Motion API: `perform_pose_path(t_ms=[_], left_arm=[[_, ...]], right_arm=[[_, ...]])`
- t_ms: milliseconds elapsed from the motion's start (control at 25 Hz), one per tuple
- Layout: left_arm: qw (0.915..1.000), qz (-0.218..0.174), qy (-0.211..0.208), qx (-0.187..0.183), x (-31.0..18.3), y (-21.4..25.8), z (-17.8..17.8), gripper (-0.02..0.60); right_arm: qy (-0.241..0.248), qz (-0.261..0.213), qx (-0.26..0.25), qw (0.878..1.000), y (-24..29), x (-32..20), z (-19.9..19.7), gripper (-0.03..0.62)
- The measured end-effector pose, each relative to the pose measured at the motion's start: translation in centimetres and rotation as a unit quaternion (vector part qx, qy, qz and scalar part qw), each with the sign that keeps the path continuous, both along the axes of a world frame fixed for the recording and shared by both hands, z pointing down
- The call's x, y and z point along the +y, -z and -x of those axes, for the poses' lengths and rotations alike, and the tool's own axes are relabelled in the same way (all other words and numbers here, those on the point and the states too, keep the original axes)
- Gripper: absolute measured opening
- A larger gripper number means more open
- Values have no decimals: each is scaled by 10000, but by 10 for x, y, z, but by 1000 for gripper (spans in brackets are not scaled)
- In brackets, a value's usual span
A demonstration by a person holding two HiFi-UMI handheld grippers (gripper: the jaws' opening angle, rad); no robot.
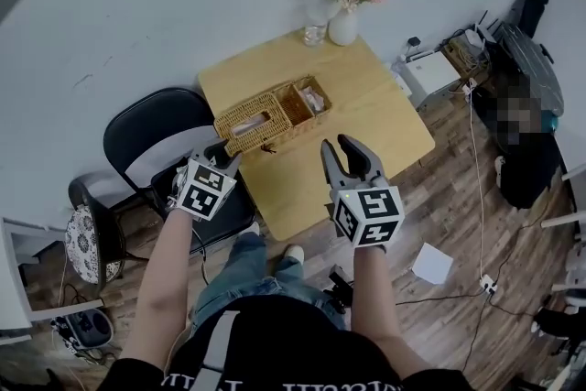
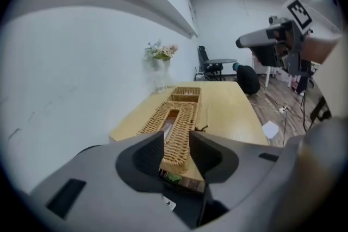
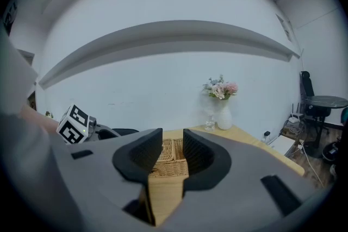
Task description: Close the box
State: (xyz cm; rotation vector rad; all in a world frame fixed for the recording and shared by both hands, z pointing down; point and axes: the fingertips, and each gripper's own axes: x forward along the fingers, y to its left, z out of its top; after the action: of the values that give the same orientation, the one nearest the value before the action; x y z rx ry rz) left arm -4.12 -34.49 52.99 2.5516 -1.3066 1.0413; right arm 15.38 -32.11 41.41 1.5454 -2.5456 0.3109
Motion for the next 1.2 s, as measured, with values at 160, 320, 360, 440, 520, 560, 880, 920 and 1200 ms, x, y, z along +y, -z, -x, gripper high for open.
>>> perform_pose_path(t_ms=[160, 320, 360, 440, 520, 560, 880, 920, 1200], left_arm=[[9928, -259, 596, 1002, 2, 42, 5, 141], [9817, -609, 1004, 1498, 7, 74, 15, 141], [9803, -702, 1043, 1522, 10, 80, 17, 141], [9768, -866, 1120, 1605, 16, 92, 22, 141], [9730, -1030, 1156, 1710, 18, 108, 26, 141], [9717, -1121, 1148, 1732, 18, 115, 27, 141], [9621, -1767, 965, 1837, 22, 160, 45, 93], [9605, -1852, 960, 1840, 25, 164, 49, 50], [9536, -2147, 791, 1957, 43, 186, 72, 12]], right_arm=[[290, -42, -127, 9995, 6, 0, 6, 128], [480, -182, -29, 9987, 19, -2, 15, 120], [509, -217, 62, 9984, 21, -1, 17, 114], [528, -285, 165, 9981, 27, 3, 20, 88], [480, -360, 129, 9981, 35, 6, 20, 49], [438, -409, 96, 9982, 39, 7, 19, 38], [354, -767, 371, 9957, 65, 17, 47, 17], [331, -803, 395, 9954, 69, 20, 52, 17], [108, -1026, 540, 9932, 87, 42, 76, 15]])
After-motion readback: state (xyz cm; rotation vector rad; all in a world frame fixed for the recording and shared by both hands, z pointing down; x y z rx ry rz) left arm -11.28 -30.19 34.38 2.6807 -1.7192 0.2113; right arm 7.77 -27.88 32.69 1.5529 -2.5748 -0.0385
